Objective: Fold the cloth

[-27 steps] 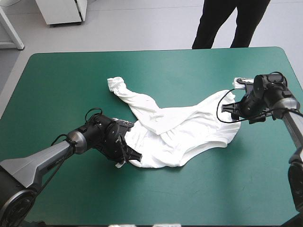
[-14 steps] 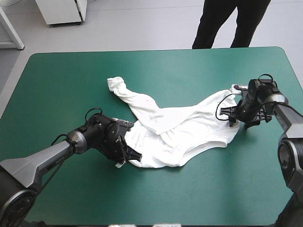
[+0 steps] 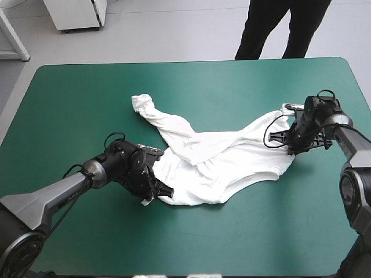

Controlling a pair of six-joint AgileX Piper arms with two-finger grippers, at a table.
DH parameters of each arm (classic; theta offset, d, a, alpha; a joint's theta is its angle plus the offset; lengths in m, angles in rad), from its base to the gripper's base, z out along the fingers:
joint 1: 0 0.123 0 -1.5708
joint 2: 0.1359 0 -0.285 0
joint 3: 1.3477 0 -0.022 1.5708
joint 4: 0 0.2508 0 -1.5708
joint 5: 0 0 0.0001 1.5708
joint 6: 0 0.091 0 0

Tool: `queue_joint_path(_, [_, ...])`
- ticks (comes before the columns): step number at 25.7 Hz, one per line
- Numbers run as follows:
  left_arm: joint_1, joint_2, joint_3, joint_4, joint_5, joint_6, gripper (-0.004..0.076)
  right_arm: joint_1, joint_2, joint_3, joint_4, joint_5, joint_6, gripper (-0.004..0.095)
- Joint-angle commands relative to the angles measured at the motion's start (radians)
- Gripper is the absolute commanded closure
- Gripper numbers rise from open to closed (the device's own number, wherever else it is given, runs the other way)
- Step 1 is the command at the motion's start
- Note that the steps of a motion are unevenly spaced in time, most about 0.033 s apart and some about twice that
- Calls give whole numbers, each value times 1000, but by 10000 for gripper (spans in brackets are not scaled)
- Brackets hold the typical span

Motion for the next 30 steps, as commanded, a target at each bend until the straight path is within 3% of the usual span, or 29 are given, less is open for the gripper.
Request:
queue_joint_path(1, [-6, -25, 5, -24, -23, -2, 734, -2, -53, -9, 35, 15, -18, 925])
queue_joint_path(9, [2, -232, -100, 1, 47, -9, 734, -2, -310, -9, 91, 68, -51, 925])
queue_joint_path(19, [5, -390, -553, 107, 209, 0, 734, -2, -696, -56, 236, 102, -113, 925])
queue_joint_path(24, [5, -390, -979, 143, 243, 44, 734, -2, -789, -365, 246, 125, -113, 925])
queue_joint_path(30, [5, -390, -1248, 121, 160, 107, 734, -2, -782, -656, 264, 122, -113, 925])
